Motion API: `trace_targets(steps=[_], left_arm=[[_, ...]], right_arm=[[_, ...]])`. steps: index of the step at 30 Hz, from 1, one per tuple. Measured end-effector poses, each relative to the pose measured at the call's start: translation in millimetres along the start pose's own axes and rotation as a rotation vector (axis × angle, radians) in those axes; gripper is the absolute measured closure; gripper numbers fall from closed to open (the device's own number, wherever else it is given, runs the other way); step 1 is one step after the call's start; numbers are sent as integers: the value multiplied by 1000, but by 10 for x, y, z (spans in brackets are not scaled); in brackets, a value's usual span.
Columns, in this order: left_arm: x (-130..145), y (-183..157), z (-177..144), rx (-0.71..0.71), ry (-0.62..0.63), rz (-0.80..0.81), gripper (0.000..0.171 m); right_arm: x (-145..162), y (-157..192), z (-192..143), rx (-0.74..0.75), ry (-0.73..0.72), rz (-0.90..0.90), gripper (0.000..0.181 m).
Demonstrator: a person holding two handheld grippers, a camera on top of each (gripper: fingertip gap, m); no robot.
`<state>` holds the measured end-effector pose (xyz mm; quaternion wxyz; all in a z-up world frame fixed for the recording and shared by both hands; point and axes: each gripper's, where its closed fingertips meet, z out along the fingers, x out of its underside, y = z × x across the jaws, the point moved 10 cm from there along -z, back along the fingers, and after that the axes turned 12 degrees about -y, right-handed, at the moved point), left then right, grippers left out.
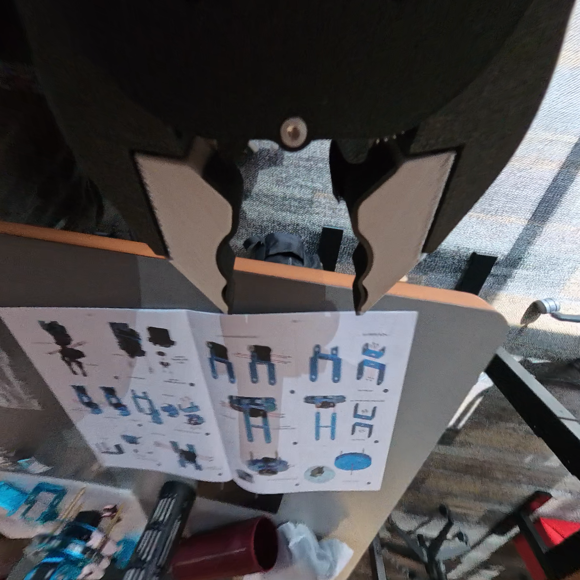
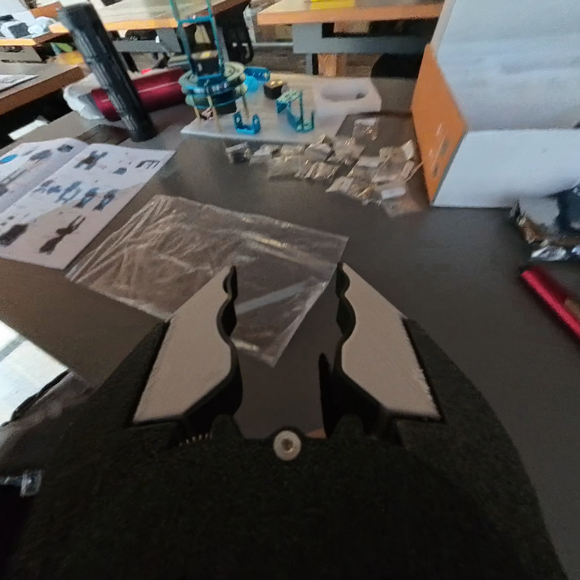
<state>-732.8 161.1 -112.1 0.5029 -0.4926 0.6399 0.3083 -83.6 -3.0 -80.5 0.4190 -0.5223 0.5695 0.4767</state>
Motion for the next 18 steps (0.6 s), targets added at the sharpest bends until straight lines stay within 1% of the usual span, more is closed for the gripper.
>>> trace_targets(steps=[2, 4, 8, 10, 12, 14, 18], left_arm=[[-81, 171, 135, -7, 54, 8, 96], [-123, 305, 235, -26, 137, 12, 96], [-107, 462, 289, -41, 258, 56, 92], [-88, 504, 259, -32, 277, 68, 93], [-81, 516, 221, -3, 280, 61, 93], [-79, 534, 194, 6, 272, 89, 94], [-32, 557, 189, 16, 265, 141, 94]], right_arm=[[-119, -11, 160, 18, -16, -2, 119], [-180, 5, 296, 35, -19, 3, 119], [-174, 49, 457, 44, 2, 25, 119], [-168, 24, 486, 63, 12, 15, 119], [-180, -26, 502, 77, 13, 18, 119], [-201, -78, 520, 84, 11, 37, 120], [-254, -83, 586, 60, -18, 67, 121]])
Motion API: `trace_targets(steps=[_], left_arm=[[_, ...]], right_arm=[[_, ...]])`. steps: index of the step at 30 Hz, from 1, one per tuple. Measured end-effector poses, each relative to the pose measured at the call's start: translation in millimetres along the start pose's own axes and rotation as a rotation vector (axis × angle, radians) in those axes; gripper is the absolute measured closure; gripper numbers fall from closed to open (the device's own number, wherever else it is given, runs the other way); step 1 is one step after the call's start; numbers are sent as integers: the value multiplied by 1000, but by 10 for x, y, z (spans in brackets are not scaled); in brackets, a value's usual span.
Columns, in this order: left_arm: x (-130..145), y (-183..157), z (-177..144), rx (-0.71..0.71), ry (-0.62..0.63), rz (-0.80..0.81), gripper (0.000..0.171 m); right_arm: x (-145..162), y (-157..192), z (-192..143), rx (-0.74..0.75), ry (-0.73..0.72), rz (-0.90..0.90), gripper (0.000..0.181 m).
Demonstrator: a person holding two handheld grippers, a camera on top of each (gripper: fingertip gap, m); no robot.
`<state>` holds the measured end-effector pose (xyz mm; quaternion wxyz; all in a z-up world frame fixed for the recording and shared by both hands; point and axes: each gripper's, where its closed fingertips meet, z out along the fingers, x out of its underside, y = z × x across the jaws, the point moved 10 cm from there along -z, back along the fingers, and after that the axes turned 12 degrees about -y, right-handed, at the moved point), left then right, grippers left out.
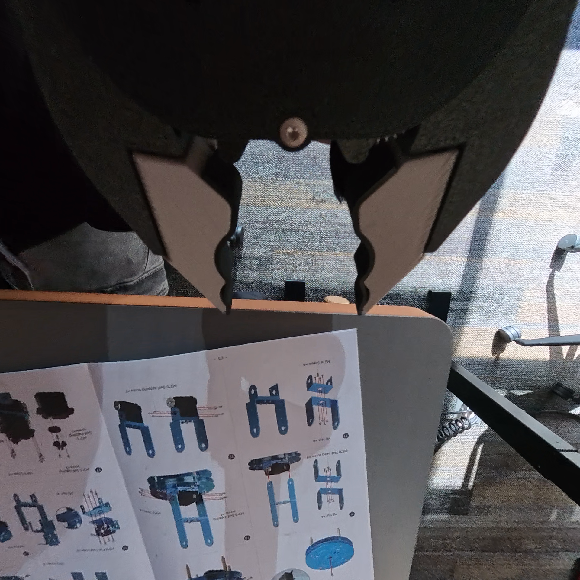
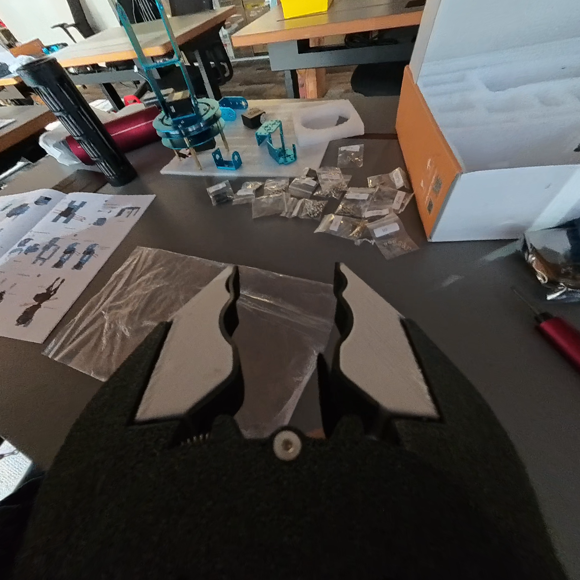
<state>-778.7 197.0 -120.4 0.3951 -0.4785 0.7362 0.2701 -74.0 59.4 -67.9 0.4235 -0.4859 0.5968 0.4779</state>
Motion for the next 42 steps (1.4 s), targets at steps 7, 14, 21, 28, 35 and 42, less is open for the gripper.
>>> trace_targets(steps=[7, 14, 21, 28, 35, 42], left_arm=[[47, -41, 39, 35, -17, -29, 95], [-270, -254, 144, 82, -33, -15, 96], [-1179, -919, 132, 239, -162, 100, 101], [-2822, -1727, 361, 703, -116, 440, 121], [-4610, -2195, 1737, 1093, 68, 821, 132], [-4974, -2808, 4301, 819, 322, 1153, 124]], right_arm=[[54, 103, 142, -44, -14, -2, 122], [113, 207, 263, -93, -8, -94, 121], [80, 213, 435, -190, 61, -242, 125], [-11, 129, 622, -343, 27, -309, 126], [-9, 111, 566, -377, 47, -270, 127], [83, 64, 329, -220, 70, -226, 127]])
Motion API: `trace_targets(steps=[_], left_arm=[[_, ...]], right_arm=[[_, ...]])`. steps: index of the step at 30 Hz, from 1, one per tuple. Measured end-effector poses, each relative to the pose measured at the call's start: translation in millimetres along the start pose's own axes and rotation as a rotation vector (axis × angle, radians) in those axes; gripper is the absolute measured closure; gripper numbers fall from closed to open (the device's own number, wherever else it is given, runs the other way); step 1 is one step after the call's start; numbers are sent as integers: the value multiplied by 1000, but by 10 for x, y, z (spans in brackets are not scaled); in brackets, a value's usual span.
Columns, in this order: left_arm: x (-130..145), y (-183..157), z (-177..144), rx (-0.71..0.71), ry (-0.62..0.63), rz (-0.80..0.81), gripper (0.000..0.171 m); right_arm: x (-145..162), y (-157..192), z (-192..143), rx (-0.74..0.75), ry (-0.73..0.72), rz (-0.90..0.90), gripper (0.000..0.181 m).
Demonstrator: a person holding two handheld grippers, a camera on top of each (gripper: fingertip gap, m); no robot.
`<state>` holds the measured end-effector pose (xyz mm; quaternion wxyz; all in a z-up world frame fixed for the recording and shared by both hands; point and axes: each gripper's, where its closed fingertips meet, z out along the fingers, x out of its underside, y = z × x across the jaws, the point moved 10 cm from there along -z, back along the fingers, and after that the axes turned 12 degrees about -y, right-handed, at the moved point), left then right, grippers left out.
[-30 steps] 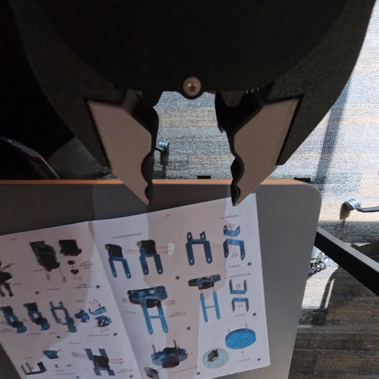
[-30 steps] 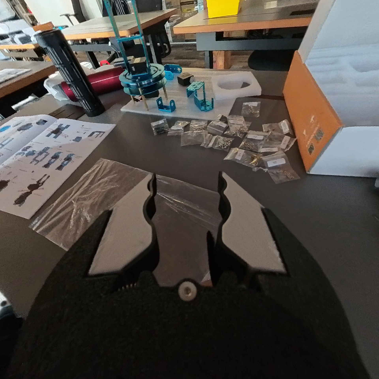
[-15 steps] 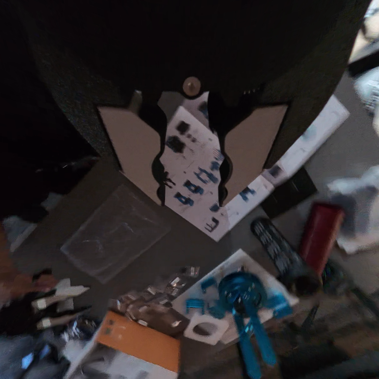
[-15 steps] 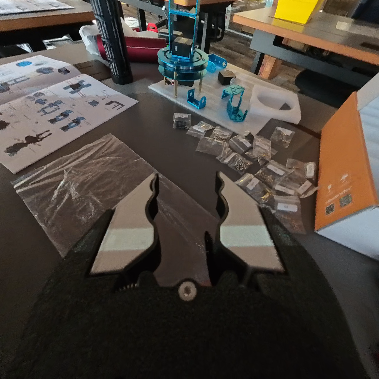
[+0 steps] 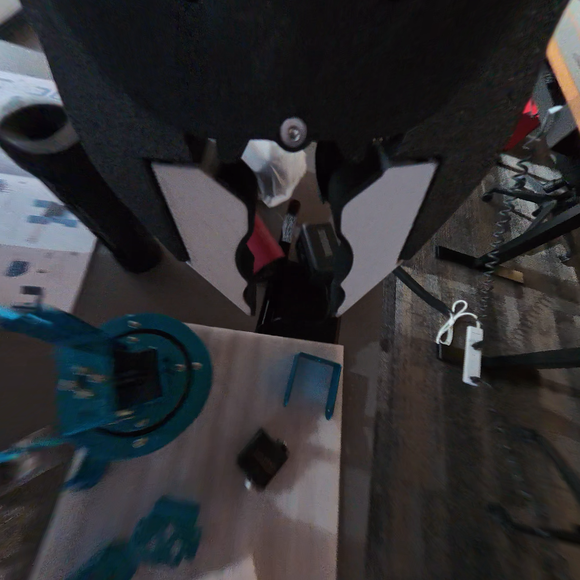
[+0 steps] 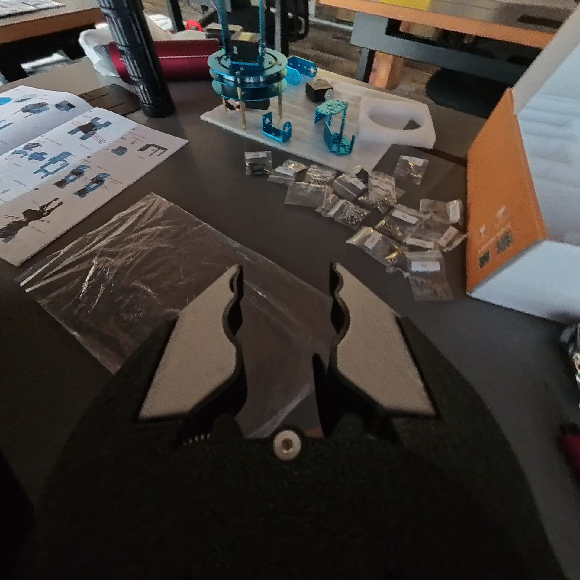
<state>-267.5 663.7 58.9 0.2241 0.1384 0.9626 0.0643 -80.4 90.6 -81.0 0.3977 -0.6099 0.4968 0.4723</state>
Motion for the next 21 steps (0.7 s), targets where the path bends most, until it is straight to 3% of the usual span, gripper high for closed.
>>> trace_targets(steps=[4, 6, 9, 14, 16, 21], left_arm=[[103, 177, 1198, 93, 173, 121, 125], [195, 166, 1527, 137, 221, 126, 125], [309, 98, 1739, 154, 229, 149, 133], [360, 44, 1806, 148, 180, 132, 170], [345, 57, 1711, 134, 157, 109, 171], [171, 95, 952, 48, 43, 56, 171]], right_arm=[[77, -9, -125, 59, 56, 27, 127], [101, -23, -184, 66, 88, 33, 126], [127, -61, -262, 84, 114, 25, 126], [120, -112, -294, 74, 100, 27, 126], [76, -127, -282, 68, 77, 18, 127], [-135, -129, -115, 8, -32, -30, 128]])
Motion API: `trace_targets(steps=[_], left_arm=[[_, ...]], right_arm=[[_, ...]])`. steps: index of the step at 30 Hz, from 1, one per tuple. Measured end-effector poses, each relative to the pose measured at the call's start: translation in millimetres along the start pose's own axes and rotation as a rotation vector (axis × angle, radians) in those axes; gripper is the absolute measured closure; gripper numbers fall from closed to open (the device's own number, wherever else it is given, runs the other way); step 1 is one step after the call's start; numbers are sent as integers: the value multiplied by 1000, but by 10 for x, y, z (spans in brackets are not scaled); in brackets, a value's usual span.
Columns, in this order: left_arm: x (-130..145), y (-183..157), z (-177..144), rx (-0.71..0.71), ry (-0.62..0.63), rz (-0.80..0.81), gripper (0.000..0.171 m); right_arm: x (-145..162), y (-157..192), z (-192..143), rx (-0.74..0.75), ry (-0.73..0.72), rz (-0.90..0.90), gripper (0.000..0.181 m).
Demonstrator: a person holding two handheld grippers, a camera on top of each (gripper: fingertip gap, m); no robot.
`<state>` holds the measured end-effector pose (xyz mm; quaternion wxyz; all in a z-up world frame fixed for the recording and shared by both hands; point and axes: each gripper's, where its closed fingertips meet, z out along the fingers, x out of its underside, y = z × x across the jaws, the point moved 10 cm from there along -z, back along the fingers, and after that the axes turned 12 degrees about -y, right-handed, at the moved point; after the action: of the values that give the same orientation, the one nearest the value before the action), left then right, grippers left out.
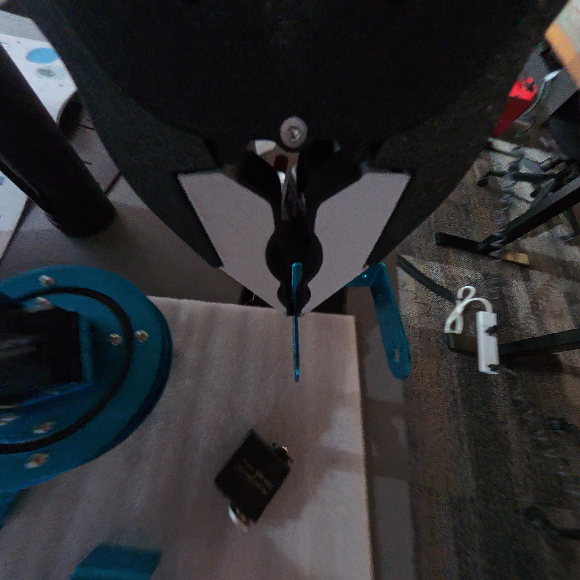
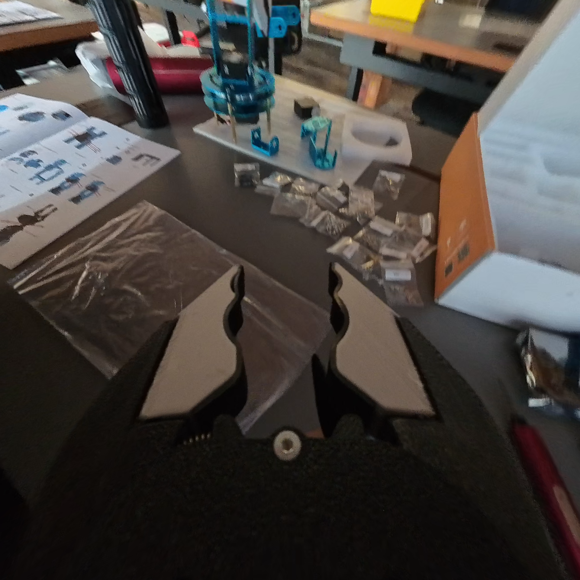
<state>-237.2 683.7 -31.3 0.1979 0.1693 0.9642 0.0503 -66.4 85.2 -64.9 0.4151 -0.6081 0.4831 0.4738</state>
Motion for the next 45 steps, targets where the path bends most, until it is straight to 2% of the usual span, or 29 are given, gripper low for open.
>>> trace_targets(steps=[2, 5, 8, 10, 14, 17, 20, 22, 23, 30, 32, 33, 36, 39, 45], left_arm=[[-128, -58, -491, -82, -66, 16, 171], [-418, -370, -1233, -163, -175, 33, 171], [-777, -935, -1752, -253, -242, 124, 171], [-984, -1428, -1874, -273, -229, 212, 171], [-1270, -2477, -1634, -186, -247, 346, 170], [-1416, -3057, -1279, -112, -289, 423, 170], [-1534, -3381, -966, -19, -351, 392, 170], [-1573, -3530, -782, -1, -339, 399, 170], [-1589, -3612, -704, 18, -337, 409, 170], [-1690, -4242, -285, 182, -416, 360, 169], [-1599, -4381, -201, 185, -426, 318, 131], [-1518, -4433, -194, 188, -448, 278, 127], [-1115, -4607, -320, 222, -585, 105, 127], [-532, -4850, -527, 152, -704, -100, 128], [677, -5762, -761, -55, -870, -494, 128]], right_arm=[[-121, -6, 165, -35, -61, -50, 131], [-409, 37, 517, -135, -156, -132, 134], [-822, 142, 909, -300, -241, -138, 143], [-1084, 196, 1130, -425, -286, -106, 147], [-1402, 195, 1359, -546, -324, -82, 147], [-1315, 213, 1396, -519, -287, -173, 147], [-1054, 238, 1318, -523, -213, -237, 151], [-904, 276, 1184, -570, -202, -217, 176], [-848, 276, 1112, -563, -220, -208, 179], [-390, 267, 531, -714, -83, -214, 180], [-210, 189, 426, -737, -38, -187, 181], [-122, 159, 394, -762, -33, -158, 180], [91, 145, 428, -813, -5, -88, 181], [180, 284, 584, -880, 30, -111, 180], [367, 386, 910, -1015, 259, -140, 179]])
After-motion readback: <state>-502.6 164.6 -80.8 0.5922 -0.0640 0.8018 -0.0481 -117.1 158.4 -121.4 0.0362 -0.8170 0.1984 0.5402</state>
